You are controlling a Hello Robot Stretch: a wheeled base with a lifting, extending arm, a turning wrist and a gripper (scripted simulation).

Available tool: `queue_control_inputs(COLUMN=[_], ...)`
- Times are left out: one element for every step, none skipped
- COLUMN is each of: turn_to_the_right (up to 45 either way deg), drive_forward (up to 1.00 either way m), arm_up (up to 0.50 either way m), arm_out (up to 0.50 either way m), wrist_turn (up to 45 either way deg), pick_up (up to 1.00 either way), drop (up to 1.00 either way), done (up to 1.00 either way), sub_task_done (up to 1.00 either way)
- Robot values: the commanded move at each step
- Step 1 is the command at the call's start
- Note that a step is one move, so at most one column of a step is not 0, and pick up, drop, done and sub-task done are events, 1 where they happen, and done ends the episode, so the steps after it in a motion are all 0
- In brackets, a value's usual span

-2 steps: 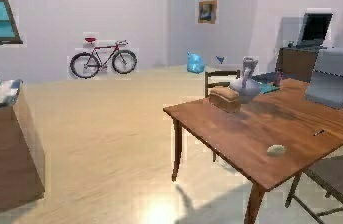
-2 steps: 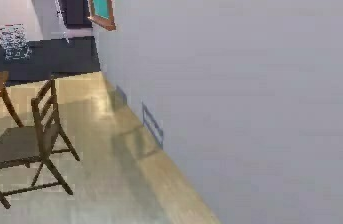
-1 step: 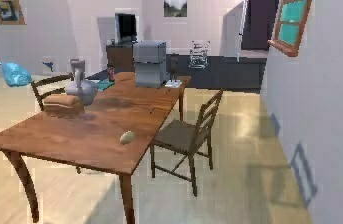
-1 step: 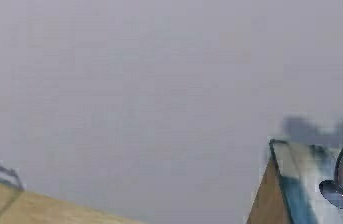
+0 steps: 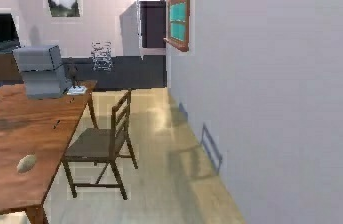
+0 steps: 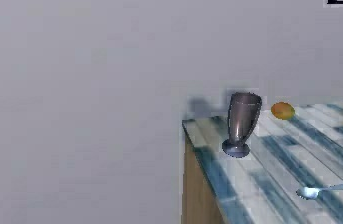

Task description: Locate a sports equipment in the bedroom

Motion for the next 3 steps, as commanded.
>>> queue_control_inputs(turn_to_the_right=[3.0,0.0,0.0], drive_forward=[0.00,1.00,0.70], arm_up=[0.00,0.00,0.00], arm_out=[0.00,0.00,0.00], wrist_turn=[0.0,0.0,0.0], pick_up=[0.00,0.00,0.00], drop=[0.00,0.00,0.00], done=[0.00,0.00,0.00], sub_task_done=[0.00,0.00,0.00])
